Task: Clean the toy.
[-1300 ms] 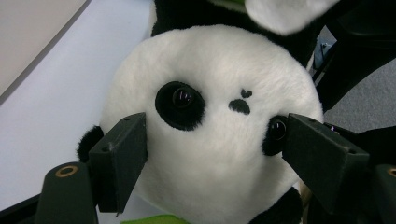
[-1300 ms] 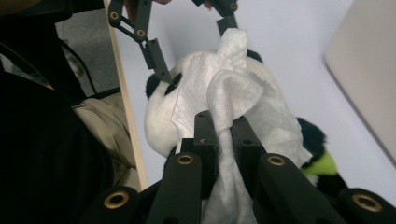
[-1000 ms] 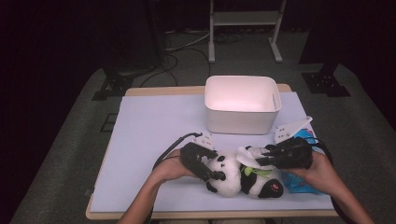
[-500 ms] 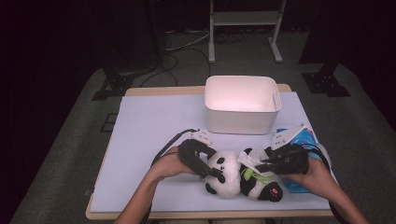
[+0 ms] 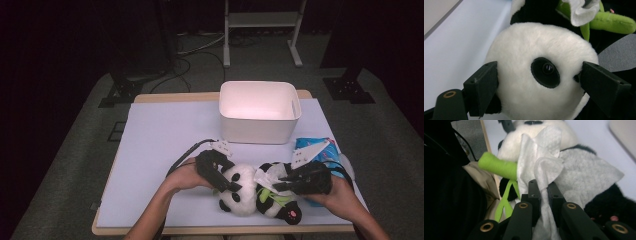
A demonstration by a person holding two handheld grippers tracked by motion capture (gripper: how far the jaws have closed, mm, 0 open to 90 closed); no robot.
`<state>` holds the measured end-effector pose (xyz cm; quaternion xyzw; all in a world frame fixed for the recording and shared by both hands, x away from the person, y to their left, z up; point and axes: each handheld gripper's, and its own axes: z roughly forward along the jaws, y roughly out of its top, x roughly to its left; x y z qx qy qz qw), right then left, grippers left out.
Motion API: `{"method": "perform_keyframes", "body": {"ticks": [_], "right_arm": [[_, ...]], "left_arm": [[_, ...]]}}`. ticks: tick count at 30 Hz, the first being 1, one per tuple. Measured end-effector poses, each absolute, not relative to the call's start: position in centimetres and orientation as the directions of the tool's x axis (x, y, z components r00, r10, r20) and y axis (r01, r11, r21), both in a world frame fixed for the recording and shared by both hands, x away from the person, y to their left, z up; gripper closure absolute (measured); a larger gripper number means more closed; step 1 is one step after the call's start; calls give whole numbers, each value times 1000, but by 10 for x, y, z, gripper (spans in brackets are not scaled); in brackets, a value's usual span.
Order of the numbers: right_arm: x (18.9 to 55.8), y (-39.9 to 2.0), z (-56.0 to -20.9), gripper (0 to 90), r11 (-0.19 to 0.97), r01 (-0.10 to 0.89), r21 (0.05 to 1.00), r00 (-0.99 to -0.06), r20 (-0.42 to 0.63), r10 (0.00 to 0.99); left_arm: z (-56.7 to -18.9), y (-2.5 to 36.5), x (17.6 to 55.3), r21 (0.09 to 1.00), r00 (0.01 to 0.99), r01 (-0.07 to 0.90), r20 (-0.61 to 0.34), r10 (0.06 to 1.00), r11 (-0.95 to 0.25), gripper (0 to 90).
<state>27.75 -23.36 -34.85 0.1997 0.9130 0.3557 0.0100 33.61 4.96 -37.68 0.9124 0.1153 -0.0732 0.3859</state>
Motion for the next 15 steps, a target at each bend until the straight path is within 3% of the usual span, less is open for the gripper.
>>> {"method": "perform_keyframes", "body": {"ticks": [15], "right_arm": [[289, -223, -343, 834, 676, 342, 652, -927, 117, 357]], "left_arm": [[-376, 52, 337, 690, 963, 267, -215, 162, -673, 147]]}}
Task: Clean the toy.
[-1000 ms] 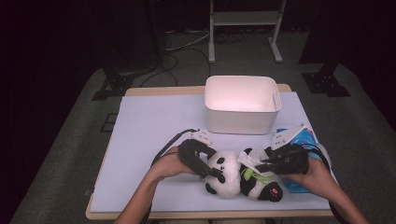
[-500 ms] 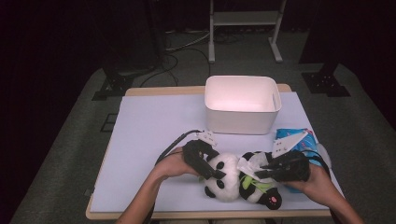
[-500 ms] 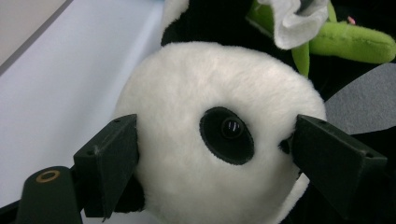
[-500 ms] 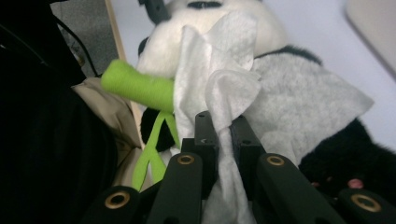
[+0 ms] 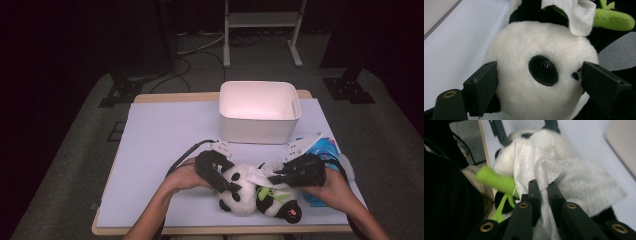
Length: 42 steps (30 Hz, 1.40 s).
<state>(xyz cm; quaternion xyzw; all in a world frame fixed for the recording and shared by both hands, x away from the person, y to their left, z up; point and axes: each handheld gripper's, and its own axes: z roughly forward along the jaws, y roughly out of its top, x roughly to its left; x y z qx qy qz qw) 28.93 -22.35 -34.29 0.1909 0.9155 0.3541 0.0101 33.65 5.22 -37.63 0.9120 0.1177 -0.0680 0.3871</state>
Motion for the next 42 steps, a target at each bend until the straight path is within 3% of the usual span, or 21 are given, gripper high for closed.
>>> {"method": "perform_keyframes", "body": {"ticks": [19, 27, 34, 42], "right_arm": [[271, -233, -360, 839, 678, 341, 651, -932, 138, 336], [270, -234, -361, 839, 682, 330, 653, -937, 135, 324], [269, -234, -361, 839, 672, 335, 661, -935, 146, 323], [272, -233, -359, 845, 655, 334, 678, -933, 139, 331]], "left_arm": [[-375, 55, 352, 657, 951, 305, -252, 181, -689, 41], [-388, 50, 358, 628, 922, 359, -355, 157, -690, 33], [-393, 49, 359, 640, 908, 363, -407, 102, -678, 86], [-384, 52, 358, 663, 926, 317, -370, 72, -678, 234]]}}
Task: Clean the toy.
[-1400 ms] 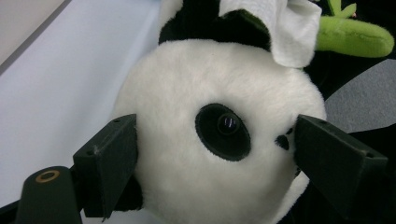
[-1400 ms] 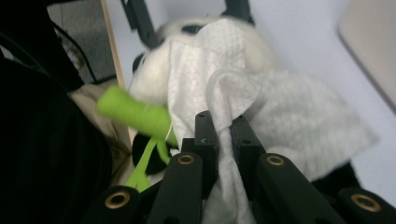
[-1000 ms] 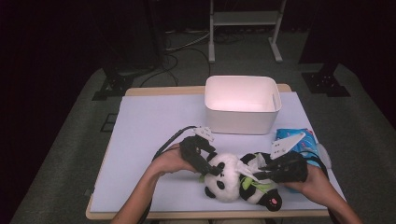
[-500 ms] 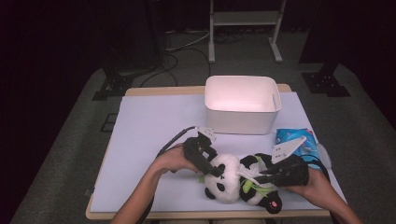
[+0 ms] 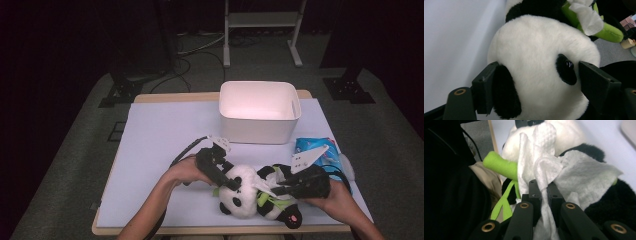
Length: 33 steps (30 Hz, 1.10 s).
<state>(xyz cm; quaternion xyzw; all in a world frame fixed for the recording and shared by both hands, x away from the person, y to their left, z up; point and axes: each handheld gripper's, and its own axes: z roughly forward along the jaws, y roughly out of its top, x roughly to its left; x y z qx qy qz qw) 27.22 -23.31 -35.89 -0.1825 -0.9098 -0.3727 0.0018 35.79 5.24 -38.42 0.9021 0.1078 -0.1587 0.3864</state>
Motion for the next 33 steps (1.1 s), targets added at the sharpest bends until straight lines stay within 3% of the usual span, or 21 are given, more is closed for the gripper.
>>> {"method": "perform_keyframes", "body": {"ticks": [22, 33], "right_arm": [[310, -210, -348, 847, 624, 314, 716, -929, 95, 359], [316, -200, -343, 844, 641, 299, 707, -939, 99, 329]], "left_arm": [[-352, 73, 380, 676, 963, 254, -243, 115, -692, 262], [-361, 82, 370, 667, 972, 232, -195, 134, -708, 252]]}}
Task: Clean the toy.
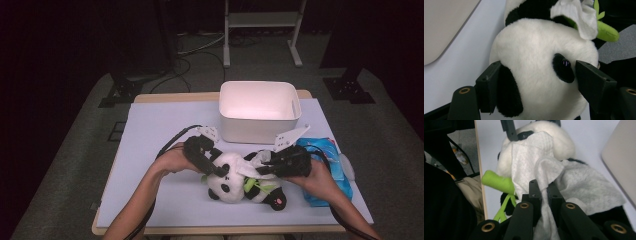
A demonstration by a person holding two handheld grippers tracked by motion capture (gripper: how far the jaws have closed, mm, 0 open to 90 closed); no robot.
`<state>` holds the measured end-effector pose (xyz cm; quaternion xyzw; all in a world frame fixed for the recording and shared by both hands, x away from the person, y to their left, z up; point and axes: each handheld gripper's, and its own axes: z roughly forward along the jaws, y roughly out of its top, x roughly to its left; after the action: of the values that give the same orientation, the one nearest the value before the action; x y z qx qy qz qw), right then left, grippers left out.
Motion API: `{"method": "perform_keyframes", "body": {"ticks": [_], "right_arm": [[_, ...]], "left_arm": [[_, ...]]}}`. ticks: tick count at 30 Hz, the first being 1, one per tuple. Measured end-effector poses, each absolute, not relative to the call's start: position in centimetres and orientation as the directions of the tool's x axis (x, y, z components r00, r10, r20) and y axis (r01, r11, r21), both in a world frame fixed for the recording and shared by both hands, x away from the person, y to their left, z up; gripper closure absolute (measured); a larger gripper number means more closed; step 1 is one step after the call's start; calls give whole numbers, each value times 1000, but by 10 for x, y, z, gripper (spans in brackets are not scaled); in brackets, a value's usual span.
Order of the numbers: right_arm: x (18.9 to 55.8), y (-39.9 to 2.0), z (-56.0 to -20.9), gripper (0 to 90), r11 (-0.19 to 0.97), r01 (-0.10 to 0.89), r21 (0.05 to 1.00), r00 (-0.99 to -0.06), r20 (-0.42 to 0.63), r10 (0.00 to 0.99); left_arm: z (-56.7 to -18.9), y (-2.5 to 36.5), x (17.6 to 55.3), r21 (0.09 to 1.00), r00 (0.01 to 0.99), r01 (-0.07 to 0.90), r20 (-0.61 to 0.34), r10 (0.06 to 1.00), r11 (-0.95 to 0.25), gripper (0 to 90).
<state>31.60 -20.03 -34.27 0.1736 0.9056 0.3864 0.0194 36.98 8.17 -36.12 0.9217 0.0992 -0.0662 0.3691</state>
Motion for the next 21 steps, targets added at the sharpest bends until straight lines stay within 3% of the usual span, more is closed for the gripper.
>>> {"method": "perform_keyframes", "body": {"ticks": [7, 14, 21], "right_arm": [[318, -189, -335, 843, 669, 276, 690, -946, 72, 316], [309, -187, -349, 846, 718, 290, 633, -951, 109, 288], [302, -193, -362, 848, 701, 313, 641, -946, 148, 287]], "left_arm": [[-365, 85, 360, 668, 974, 223, -175, 142, -710, 243], [-371, 92, 357, 680, 966, 258, -205, 160, -686, 204], [-371, 92, 364, 671, 951, 306, -250, 182, -676, 151]]}}
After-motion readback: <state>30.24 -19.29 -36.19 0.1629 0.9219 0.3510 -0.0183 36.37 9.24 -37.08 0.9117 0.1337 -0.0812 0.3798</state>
